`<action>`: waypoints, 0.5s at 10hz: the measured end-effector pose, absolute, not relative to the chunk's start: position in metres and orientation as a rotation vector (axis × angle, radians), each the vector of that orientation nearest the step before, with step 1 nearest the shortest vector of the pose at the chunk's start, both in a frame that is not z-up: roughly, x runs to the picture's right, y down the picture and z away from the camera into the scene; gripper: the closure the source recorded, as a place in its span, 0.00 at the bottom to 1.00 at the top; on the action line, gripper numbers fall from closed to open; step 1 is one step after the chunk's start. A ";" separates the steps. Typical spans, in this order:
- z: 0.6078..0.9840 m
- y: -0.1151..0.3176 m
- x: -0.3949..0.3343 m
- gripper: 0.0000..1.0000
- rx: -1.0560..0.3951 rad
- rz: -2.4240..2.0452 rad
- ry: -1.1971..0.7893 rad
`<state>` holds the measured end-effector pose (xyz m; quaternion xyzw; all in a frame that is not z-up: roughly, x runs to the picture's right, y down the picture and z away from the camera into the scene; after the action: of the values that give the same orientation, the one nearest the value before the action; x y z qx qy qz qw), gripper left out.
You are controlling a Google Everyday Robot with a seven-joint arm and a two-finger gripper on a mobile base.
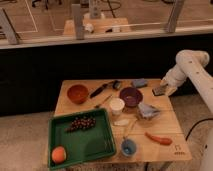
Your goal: Place eraser in table surface
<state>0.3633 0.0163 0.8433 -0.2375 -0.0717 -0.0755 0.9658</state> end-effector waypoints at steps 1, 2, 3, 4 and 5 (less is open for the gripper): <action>0.863 0.033 0.361 0.88 -0.492 -0.144 -0.145; 0.877 0.044 0.359 0.85 -0.502 -0.138 -0.148; 0.892 0.056 0.357 0.78 -0.513 -0.130 -0.149; 0.909 0.068 0.356 0.66 -0.526 -0.118 -0.147; 0.921 0.075 0.357 0.57 -0.536 -0.107 -0.142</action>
<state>0.3567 0.0754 0.9209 -0.2642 -0.0703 -0.0528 0.9605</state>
